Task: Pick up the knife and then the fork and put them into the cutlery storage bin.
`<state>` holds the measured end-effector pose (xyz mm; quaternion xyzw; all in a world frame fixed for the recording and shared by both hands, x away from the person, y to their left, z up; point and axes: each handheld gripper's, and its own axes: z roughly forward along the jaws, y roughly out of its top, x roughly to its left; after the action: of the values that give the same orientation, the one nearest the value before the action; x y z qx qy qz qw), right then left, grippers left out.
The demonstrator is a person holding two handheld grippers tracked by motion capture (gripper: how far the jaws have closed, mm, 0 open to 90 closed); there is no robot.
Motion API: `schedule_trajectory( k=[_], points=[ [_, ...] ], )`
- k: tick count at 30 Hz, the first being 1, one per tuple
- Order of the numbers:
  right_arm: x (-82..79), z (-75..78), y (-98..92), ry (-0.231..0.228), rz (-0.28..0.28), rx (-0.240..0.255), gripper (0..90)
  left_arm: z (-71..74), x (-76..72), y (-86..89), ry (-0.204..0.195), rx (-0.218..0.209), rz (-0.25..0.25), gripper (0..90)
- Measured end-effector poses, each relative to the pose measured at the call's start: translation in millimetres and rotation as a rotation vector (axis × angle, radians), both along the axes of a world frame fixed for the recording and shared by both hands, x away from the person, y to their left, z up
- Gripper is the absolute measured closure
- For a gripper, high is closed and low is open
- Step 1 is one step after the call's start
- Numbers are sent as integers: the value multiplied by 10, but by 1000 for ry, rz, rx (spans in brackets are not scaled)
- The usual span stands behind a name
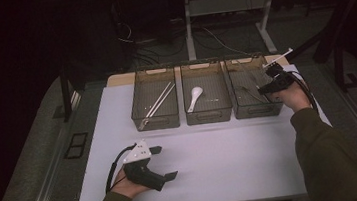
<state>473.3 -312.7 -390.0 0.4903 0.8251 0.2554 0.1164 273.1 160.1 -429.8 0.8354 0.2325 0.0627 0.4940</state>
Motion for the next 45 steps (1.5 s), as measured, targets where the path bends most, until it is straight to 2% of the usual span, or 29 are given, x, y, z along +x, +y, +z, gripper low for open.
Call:
schedule_trajectory(
  k=[6,10,11,14,16,23,29,35,37,40,45],
  points=[
    [38,-14,56,21,11,-41,793,-1,0,-8,-1,2,-5,0],
    [43,-35,75,30,20,-40,787,-1,0,-8,-1,2,-6,0],
    [42,-37,79,25,20,-42,838,-1,0,-8,-1,1,-6,0],
    [38,-6,72,11,28,-10,822,-1,-1,-10,0,1,-6,0],
    [33,16,67,2,30,-12,818,0,-1,-11,-1,1,-6,0],
    [9,59,19,-15,20,65,704,-3,-2,-13,-2,-1,-5,0],
    [-36,131,-48,-61,1,152,566,1,2,-7,-2,2,-5,0],
    [-99,185,-93,-124,-1,189,458,11,29,13,-9,4,-8,0],
    [-129,187,-87,-147,-2,175,406,10,40,23,-8,-3,-5,0],
    [-169,190,-69,-183,-6,144,374,11,56,37,-10,-8,-8,0],
    [-244,218,-28,-225,-8,155,336,9,69,45,-8,-11,-6,0]
  ],
)
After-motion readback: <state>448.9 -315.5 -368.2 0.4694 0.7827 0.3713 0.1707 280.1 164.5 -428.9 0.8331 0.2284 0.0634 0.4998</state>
